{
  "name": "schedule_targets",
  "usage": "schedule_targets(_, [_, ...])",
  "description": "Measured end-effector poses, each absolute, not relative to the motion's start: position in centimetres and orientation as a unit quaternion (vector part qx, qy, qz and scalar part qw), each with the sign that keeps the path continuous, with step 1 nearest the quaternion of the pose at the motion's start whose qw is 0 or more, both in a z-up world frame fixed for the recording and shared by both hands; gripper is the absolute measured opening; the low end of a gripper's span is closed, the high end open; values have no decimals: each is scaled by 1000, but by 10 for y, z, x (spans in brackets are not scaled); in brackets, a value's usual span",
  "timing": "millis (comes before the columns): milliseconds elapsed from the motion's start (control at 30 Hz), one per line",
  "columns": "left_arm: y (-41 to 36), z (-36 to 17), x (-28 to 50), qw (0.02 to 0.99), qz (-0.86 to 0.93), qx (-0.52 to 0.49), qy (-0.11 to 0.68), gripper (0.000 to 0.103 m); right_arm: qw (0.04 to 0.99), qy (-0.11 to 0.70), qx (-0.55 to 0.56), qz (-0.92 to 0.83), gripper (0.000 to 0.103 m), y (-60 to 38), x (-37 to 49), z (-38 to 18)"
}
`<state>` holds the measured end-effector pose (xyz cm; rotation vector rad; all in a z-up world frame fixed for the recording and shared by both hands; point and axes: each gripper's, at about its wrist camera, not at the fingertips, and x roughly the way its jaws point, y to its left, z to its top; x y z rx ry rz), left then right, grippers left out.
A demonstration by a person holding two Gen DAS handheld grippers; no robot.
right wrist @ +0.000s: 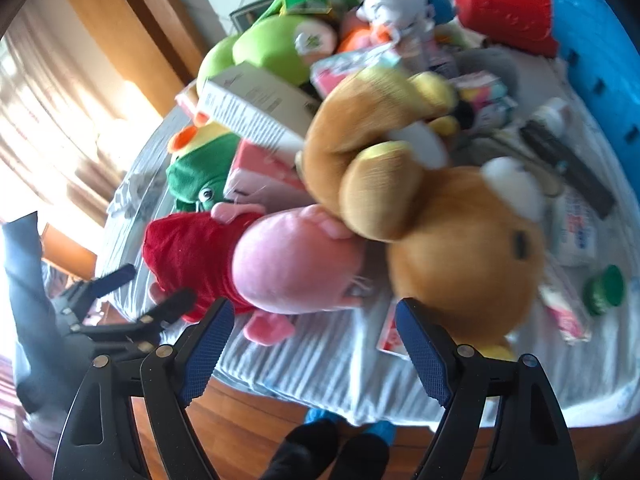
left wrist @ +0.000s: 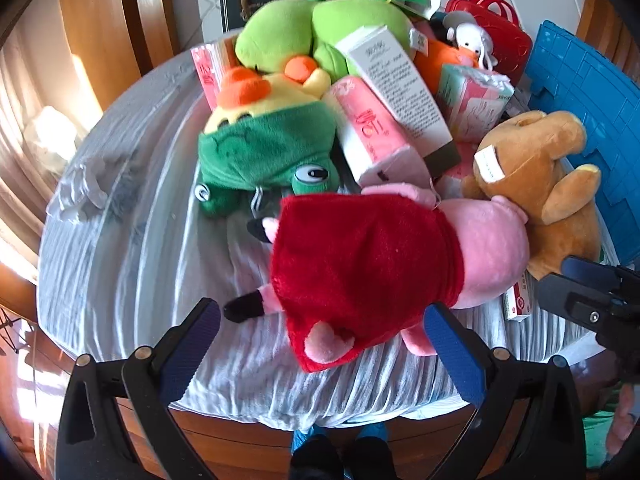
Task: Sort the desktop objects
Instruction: 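Close both grippers on the pink pig plush's body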
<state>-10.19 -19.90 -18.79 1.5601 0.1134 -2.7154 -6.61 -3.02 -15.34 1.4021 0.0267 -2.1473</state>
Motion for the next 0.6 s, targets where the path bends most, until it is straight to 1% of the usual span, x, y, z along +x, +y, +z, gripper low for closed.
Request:
schedule_targets(100, [-196,-198,-110,0,-865,500,26,103,282,14,531,-799,85,-47,-75,-167])
schedule_targets(167, [-197,-200,-115,-10,-867,497,30,103,279,15,535,-797,89,-52,-81,-175])
schedule_targets(233, [-199,-202,-119,-22,-868,496,33,103,277,22,534,-798,103,-60,-83,-179])
schedule_targets(333, [-201,-211,-127,-52,-857,511,40,103,270,42,529,-803,103,-72,-81,-182])
schedule_targets(400, [-203,-212,-128,-63,-855,513,40,103,266,40,534,-801,103,-78,-81,-185])
schedule_targets(433, [-204,-212,-127,-65,-855,513,37,103,277,33,541,-793,98,-82,-78,-187])
schedule_targets(500, [-206,-212,-124,-58,-858,511,21,103,290,32,544,-787,93,-89,-72,-187])
schedule_targets(600, [-211,-215,-127,-67,-855,514,27,103,273,13,545,-793,84,-86,-77,-194])
